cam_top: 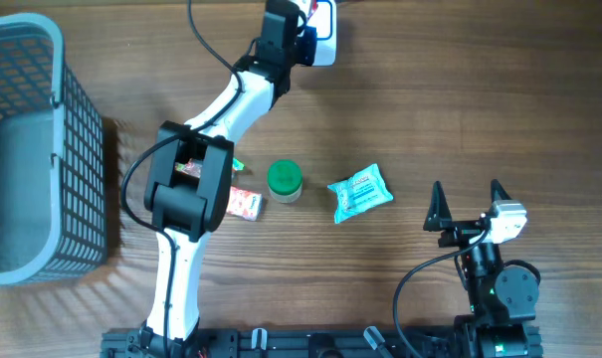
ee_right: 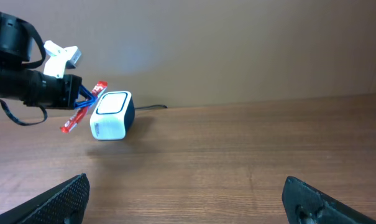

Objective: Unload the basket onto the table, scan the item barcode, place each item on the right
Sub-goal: 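Move the stick right and drop it on the table right of the wipes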

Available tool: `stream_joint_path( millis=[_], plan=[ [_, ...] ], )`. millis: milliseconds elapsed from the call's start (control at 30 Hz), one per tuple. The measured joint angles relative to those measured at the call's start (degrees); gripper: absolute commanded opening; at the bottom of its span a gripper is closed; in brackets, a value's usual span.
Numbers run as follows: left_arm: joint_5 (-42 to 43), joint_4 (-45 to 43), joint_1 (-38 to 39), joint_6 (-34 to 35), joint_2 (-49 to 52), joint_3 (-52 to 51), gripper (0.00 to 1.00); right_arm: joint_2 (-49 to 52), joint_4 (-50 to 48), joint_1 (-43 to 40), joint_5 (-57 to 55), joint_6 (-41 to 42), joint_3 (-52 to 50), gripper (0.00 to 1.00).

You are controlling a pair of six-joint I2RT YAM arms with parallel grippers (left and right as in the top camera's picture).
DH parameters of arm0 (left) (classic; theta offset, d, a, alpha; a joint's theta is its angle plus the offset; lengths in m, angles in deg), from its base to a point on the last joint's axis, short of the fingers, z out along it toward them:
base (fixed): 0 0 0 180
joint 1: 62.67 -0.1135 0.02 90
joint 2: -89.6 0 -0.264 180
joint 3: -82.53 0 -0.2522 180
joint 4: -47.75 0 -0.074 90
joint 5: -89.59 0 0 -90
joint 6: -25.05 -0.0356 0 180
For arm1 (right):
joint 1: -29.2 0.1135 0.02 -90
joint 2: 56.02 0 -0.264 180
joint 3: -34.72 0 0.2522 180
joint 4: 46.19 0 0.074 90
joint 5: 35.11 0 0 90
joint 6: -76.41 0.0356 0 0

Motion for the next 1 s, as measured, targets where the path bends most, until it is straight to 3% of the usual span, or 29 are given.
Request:
stream_joint_path(
  millis=[467,667,1000],
  plan=[
    [-0.59,13.29,2.80,-0.26,0.02,0.83,0.04,0.00,0.00,0.00,0.00,0.00,0.00,1.00],
    [1.36,14.91,10.43,0.68,0.02,1.42,0.04,0.00,0.00,0.00,0.00,0.00,0.00,1.00],
    [10.51,12.81,22.32,10.34,0.02,1.44,0.04,0.00,0.00,0.00,0.00,0.00,0.00,1.00]
  ],
)
